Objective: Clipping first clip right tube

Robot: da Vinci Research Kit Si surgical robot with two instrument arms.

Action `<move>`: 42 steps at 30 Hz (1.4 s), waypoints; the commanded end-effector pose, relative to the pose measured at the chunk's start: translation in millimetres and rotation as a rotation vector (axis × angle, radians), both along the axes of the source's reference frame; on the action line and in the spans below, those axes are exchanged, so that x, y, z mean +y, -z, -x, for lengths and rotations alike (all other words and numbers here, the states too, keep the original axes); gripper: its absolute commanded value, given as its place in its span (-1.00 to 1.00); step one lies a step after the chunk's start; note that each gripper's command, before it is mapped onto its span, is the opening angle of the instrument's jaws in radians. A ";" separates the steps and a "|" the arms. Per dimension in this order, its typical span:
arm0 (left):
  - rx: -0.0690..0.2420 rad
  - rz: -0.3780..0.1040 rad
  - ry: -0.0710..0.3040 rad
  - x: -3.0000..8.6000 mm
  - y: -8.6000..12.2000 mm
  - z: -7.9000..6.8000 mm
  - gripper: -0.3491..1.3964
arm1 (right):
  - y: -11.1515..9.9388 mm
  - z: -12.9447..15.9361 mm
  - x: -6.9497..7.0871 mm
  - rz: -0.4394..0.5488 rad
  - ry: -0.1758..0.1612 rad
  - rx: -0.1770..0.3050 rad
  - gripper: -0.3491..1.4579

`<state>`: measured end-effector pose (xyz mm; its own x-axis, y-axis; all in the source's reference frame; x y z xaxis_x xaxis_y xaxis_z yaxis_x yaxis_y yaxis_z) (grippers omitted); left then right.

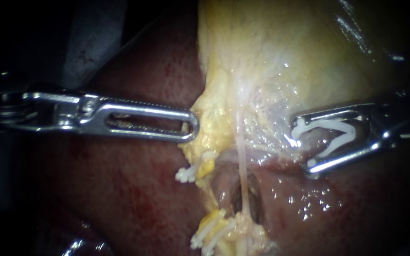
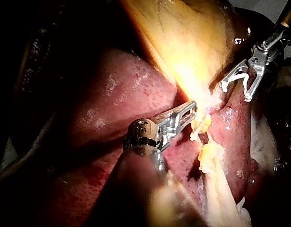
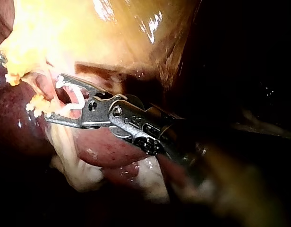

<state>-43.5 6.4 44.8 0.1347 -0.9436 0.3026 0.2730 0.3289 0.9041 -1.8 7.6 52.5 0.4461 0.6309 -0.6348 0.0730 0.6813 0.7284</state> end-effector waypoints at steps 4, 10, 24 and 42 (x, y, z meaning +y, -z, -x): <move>0.001 0.000 0.001 0.0 0.0 0.0 -1.00 | -1.0 -0.8 -1.4 0.005 0.027 0.011 -0.04; 0.001 0.000 0.001 0.0 0.0 0.0 -1.00 | -2.9 -1.8 -3.8 -0.027 0.052 0.012 -0.05; 0.001 0.000 0.001 0.0 0.0 0.0 -1.00 | -8.3 -3.5 -8.0 -0.073 0.080 -0.002 -0.05; 0.002 0.000 0.002 -0.2 0.3 0.1 -1.00 | -11.7 -5.5 -8.3 -0.063 0.087 -0.023 -0.04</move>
<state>-43.6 6.2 44.6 0.1331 -0.9438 0.3025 0.2754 0.3284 0.9035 3.8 -0.7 64.3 0.5157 0.6270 -0.5839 0.1140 0.6252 0.7721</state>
